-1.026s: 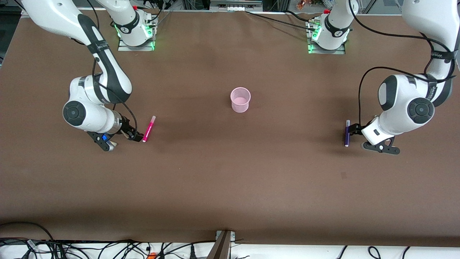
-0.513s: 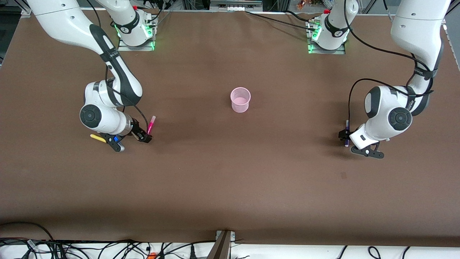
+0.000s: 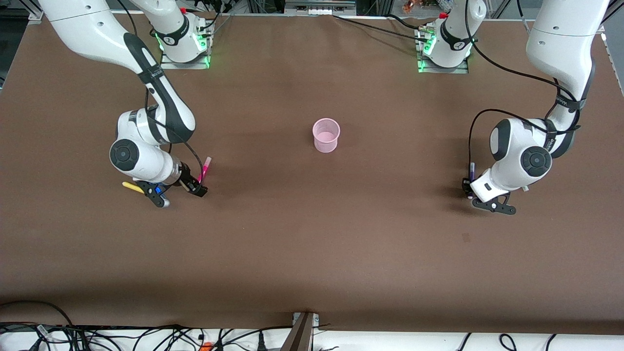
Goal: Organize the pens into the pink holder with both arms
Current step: 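Reach the right gripper to the magenta marker while the left gripper reaches the purple marker, then close the right gripper on the magenta marker while the left gripper grasps the purple marker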
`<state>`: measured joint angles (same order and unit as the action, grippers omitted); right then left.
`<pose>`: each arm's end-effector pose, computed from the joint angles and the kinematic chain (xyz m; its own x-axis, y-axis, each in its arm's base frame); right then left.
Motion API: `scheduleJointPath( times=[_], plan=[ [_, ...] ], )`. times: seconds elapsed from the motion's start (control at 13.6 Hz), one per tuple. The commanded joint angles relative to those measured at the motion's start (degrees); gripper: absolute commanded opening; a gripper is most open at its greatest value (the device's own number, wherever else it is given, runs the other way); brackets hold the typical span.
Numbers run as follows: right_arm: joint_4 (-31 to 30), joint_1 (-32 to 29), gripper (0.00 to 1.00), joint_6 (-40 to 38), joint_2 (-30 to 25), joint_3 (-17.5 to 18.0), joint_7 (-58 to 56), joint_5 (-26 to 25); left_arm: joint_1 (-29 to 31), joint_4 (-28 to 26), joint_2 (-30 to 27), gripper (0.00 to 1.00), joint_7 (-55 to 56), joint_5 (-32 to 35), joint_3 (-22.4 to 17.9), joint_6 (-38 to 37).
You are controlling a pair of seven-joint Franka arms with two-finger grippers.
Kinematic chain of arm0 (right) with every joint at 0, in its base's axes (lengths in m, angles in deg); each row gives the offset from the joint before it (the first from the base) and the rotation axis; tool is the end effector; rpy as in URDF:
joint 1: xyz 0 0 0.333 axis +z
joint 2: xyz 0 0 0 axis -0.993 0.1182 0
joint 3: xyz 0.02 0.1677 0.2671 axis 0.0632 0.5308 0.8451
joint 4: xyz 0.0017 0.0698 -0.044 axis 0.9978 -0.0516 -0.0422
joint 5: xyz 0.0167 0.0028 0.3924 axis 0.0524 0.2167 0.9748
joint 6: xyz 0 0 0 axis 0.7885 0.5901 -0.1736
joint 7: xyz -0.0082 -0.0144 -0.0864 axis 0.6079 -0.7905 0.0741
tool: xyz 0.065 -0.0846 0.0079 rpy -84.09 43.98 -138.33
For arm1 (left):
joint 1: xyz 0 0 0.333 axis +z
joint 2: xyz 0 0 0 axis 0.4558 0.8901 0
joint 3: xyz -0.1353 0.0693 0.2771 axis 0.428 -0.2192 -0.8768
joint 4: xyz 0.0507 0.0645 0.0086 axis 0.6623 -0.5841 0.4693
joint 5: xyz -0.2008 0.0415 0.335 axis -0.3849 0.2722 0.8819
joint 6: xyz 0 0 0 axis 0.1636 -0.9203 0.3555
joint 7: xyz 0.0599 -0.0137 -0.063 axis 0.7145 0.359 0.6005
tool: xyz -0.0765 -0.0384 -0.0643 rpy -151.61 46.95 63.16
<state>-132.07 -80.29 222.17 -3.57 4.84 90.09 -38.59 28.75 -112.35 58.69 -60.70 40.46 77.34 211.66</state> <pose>0.5943 0.1271 0.2119 0.7112 -0.6911 -0.1287 -0.6955 -0.7184 0.0143 0.5914 0.0173 0.1795 0.9734 -0.2158 -0.0775 -0.2189 -0.9752 -0.0339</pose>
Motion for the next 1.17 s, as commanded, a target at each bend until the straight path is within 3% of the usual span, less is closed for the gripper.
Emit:
scheduleJointPath(
  times=[0.0,0.07,0.37,0.59,0.95,1.1],
  plan=[
    [-0.4,1.3,0.98,1.5,-0.2,-0.1,3.3,-0.5,0.3,-0.4,0.9,0.26,-0.1,1.3,0.3,1.0],
    [-0.4,1.5,0.98,1.6,-0.2,-0.1,3.3,-0.4,0.3,-0.4,0.9,0.25,-0.1,1.3,0.3,1.0],
    [-0.4,1.5,0.98,3.2,0.3,-0.1,3.3,-0.4,-0.3,-0.4,1.3,0.00,-0.4,1.3,0.4,0.8],
    [-0.3,1.8,0.99,4.0,0.6,0.0,3.1,-0.4,-0.4,0.3,-1.1,0.00,-1.8,1.4,0.9,-0.7],
    [-0.3,3.4,0.99,5.3,0.7,0.7,4.7,-0.2,0.0,12.4,-5.0,0.00,-5.1,0.2,9.6,-22.5],
    [-0.3,3.4,0.99,5.6,1.3,0.6,4.2,-0.3,0.8,16.1,-5.1,0.00,-7.0,-5.0,14.1,-29.0]
  ],
)
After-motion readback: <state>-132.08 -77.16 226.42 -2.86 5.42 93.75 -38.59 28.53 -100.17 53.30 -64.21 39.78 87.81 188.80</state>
